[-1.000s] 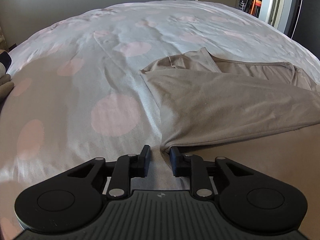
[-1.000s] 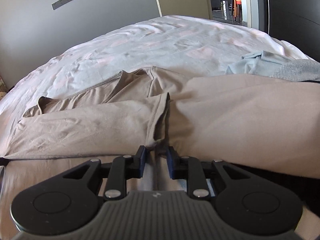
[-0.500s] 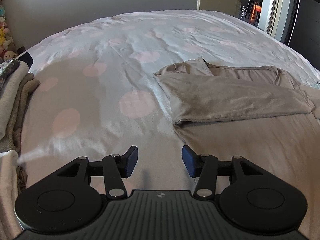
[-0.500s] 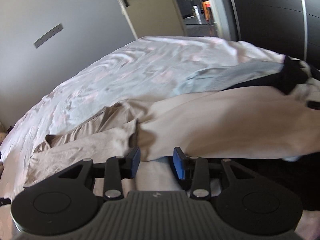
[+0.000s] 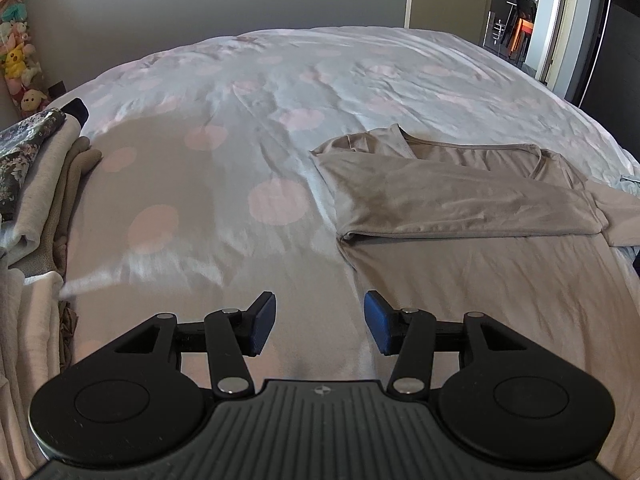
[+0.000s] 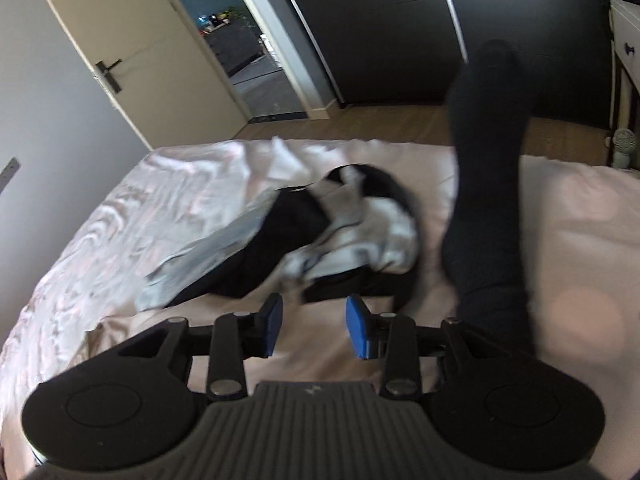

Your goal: Fold clothes

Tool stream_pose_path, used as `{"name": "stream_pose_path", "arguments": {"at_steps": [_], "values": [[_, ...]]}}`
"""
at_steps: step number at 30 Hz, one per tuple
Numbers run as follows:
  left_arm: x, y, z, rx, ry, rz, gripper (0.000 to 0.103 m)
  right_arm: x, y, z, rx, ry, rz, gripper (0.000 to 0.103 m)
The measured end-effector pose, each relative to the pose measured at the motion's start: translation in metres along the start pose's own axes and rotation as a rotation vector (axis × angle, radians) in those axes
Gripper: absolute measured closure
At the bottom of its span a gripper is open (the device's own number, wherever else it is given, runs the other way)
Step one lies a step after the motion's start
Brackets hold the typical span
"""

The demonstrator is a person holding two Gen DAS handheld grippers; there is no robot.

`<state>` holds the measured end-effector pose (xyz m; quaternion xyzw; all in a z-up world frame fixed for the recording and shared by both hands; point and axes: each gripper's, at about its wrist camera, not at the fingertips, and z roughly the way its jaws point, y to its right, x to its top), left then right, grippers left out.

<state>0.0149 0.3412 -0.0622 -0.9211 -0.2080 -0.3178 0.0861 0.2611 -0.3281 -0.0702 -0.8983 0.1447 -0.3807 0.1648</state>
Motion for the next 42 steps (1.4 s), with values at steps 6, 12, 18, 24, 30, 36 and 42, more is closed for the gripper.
{"name": "stream_pose_path", "arguments": {"at_steps": [6,12,18,24,30,36,42], "values": [[0.002,0.022,-0.001,-0.004,-0.019,0.028,0.056,0.005,0.032,0.036,0.004,-0.07,0.042,0.063],[0.006,0.037,-0.006,0.005,-0.016,0.071,0.056,0.005,0.04,0.054,0.063,-0.081,0.068,0.068],[0.007,0.04,-0.017,-0.011,0.002,0.075,0.056,0.002,0.025,0.06,0.01,-0.116,0.007,0.092],[0.005,0.024,-0.029,-0.009,0.022,0.041,0.056,0.012,0.014,0.034,0.029,-0.063,0.009,0.097],[0.0,0.006,-0.036,-0.039,0.034,-0.029,0.056,0.045,-0.031,-0.009,0.079,-0.004,-0.042,0.097],[-0.005,-0.014,-0.038,-0.074,0.033,-0.083,0.056,0.084,-0.113,-0.064,0.194,0.061,-0.095,0.097],[-0.008,-0.027,-0.03,-0.071,-0.009,-0.061,0.056,0.101,-0.235,-0.103,0.283,0.098,-0.24,0.097]]}}
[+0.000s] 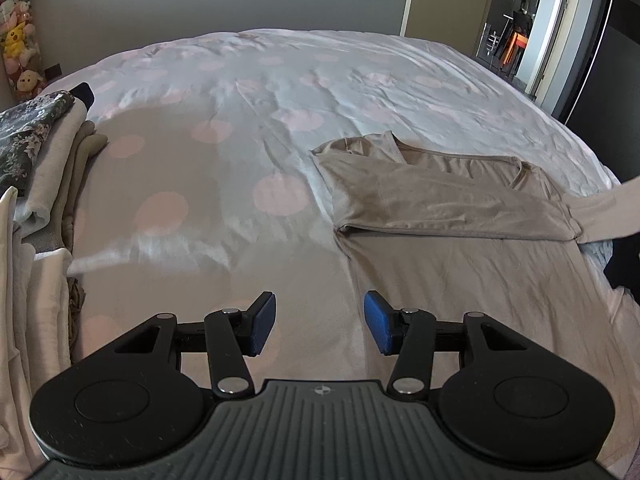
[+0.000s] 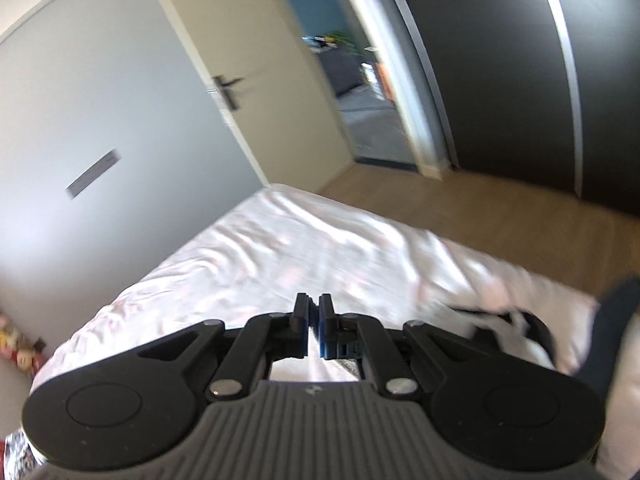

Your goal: Fold clothes

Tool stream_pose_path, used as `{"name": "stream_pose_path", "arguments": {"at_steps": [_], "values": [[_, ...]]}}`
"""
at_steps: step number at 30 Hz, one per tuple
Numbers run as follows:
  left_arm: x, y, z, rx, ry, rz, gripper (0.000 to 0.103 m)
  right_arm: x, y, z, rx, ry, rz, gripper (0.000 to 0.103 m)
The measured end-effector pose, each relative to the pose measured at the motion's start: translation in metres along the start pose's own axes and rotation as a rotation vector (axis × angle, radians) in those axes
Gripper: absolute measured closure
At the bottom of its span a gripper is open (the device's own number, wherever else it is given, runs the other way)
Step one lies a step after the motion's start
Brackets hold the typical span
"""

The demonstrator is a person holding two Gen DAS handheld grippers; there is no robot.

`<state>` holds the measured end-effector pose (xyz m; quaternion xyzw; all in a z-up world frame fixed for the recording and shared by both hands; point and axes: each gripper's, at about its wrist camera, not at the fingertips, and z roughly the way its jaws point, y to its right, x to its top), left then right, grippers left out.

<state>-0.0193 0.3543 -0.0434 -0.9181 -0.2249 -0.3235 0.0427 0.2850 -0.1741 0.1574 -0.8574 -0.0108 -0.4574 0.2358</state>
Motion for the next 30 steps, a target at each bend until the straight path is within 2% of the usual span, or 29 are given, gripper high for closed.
{"name": "stream_pose_path", "arguments": {"at_steps": [7,14,23,30], "values": [[-0.006,-0.02,0.005,-0.027,-0.021,-0.03,0.056,0.007,-0.149,0.024,0.122,-0.045,-0.175,0.097],[-0.006,-0.033,0.019,-0.043,-0.021,0.005,0.056,-0.041,-0.258,0.08,0.212,-0.161,-0.298,0.097],[0.005,-0.062,0.049,-0.07,-0.031,-0.015,0.056,-0.148,-0.342,0.182,0.28,-0.382,-0.42,0.097],[0.016,-0.075,0.077,-0.08,-0.048,-0.03,0.056,-0.231,-0.369,0.272,0.292,-0.549,-0.457,0.097]]}}
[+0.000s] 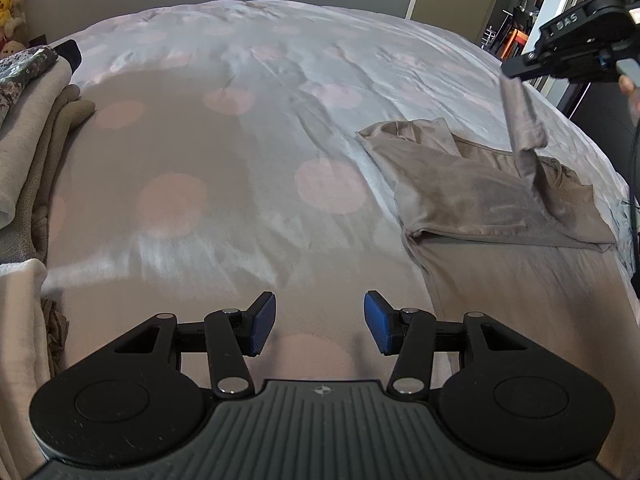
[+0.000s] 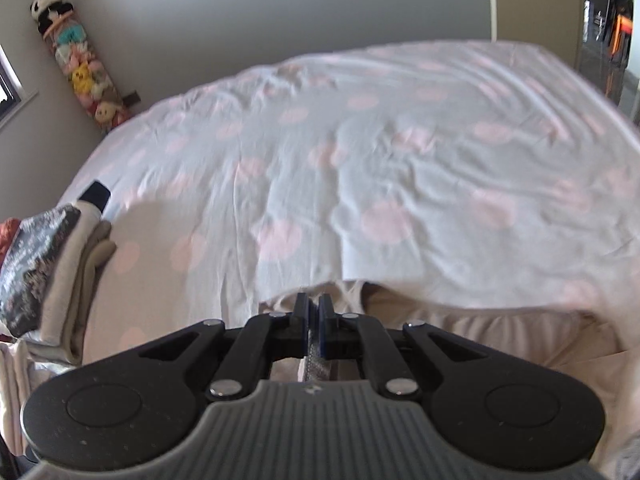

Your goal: Fold clothes

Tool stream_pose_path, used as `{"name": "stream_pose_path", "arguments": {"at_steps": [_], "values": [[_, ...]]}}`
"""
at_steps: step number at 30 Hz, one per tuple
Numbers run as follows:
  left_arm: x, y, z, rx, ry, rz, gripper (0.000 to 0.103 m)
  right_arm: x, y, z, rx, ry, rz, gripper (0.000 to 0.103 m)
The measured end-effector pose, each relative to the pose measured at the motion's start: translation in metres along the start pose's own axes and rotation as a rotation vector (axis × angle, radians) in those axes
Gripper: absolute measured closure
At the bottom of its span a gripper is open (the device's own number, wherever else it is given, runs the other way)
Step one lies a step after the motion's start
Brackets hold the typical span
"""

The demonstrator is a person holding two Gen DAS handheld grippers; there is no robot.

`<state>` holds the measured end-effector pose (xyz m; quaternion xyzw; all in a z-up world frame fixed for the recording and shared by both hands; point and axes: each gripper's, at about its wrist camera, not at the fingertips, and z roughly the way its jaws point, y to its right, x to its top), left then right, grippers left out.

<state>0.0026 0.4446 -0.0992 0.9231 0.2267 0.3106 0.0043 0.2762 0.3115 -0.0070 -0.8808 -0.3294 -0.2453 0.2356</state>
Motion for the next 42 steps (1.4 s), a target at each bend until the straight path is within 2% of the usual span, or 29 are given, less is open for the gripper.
{"name": "stream_pose_path", "arguments": {"at_steps": [3,4,6,9,14,18,22,26,28,32,35,40,42], "values": [[0.007,-0.003,0.009,-0.01,0.0,-0.017,0.056,-0.006,-0.004,0.039,0.025,-0.055,-0.001,0.096],[0.009,-0.003,0.011,-0.013,0.003,-0.019,0.056,-0.008,-0.005,0.048,0.031,-0.066,-0.001,0.092],[0.014,0.0,0.015,-0.018,0.009,-0.013,0.056,-0.01,-0.003,0.056,0.042,-0.071,0.003,0.091],[0.021,0.008,0.019,-0.031,0.02,0.003,0.056,-0.012,0.003,0.054,0.059,-0.056,0.011,0.084],[0.034,0.029,0.024,-0.082,0.041,0.015,0.054,-0.025,0.029,0.025,0.068,-0.017,0.018,0.084],[0.045,0.053,0.036,-0.116,0.036,0.023,0.054,-0.05,0.065,-0.008,0.056,0.009,0.04,0.083],[0.056,0.072,0.053,-0.122,0.028,0.04,0.054,-0.083,0.106,-0.04,0.007,0.035,0.052,0.083],[0.066,0.087,0.072,-0.116,0.009,0.056,0.057,-0.122,0.145,-0.066,-0.081,0.079,0.053,0.082],[0.068,0.094,0.082,-0.102,-0.01,0.07,0.063,-0.143,0.161,-0.075,-0.131,0.103,0.057,0.082],[0.07,0.104,0.102,-0.076,-0.041,0.087,0.082,-0.187,0.188,-0.087,-0.244,0.161,0.057,0.081],[0.072,0.108,0.107,-0.056,-0.042,0.106,0.097,-0.212,0.199,-0.092,-0.312,0.205,0.042,0.073],[0.08,0.115,0.099,-0.032,-0.041,0.146,0.102,-0.228,0.211,-0.088,-0.378,0.268,0.001,0.073],[0.086,0.117,0.093,-0.03,-0.038,0.152,0.102,-0.229,0.216,-0.083,-0.37,0.282,0.004,0.073]]}}
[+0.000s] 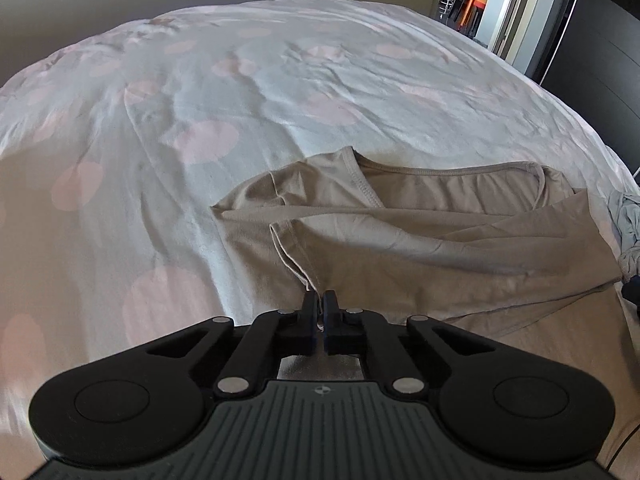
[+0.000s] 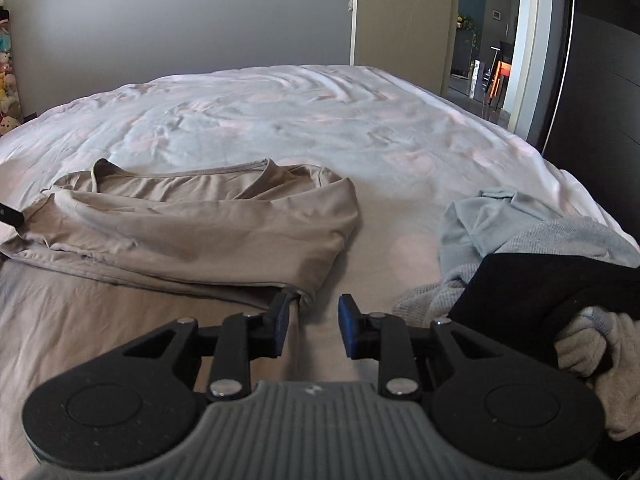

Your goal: Fold clothes

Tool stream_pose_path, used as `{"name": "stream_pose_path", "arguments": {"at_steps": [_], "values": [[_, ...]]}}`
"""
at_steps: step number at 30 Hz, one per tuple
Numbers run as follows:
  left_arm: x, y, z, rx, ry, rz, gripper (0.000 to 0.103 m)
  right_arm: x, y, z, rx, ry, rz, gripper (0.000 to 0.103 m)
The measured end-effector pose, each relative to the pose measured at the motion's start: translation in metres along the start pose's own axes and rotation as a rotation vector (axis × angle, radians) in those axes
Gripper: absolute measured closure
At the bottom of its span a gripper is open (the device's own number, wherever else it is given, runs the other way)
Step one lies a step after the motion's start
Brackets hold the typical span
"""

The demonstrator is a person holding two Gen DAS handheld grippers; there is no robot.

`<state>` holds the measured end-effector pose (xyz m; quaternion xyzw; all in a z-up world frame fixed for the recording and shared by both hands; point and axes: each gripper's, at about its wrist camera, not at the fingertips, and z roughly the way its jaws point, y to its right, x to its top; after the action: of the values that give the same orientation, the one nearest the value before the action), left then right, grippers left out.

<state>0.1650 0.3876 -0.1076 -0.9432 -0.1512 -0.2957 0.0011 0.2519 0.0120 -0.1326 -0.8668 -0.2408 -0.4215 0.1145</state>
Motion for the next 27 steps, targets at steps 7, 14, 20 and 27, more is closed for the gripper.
{"name": "stream_pose_path", "arguments": {"at_steps": [7,14,20,27], "values": [[0.009,-0.002,-0.013,0.03,-0.033,-0.021,0.103,-0.002,0.01,0.021,0.014,-0.013,0.078,0.101],[-0.019,-0.016,0.02,0.075,-0.151,-0.047,0.103,-0.011,0.026,0.022,0.0,-0.076,0.116,0.103],[-0.015,-0.012,0.006,0.051,-0.136,-0.008,0.084,-0.008,0.03,0.007,-0.008,-0.06,0.133,0.098],[0.01,-0.009,0.001,0.043,-0.05,0.059,0.065,0.027,0.037,0.006,0.02,-0.017,0.143,0.082]]}}
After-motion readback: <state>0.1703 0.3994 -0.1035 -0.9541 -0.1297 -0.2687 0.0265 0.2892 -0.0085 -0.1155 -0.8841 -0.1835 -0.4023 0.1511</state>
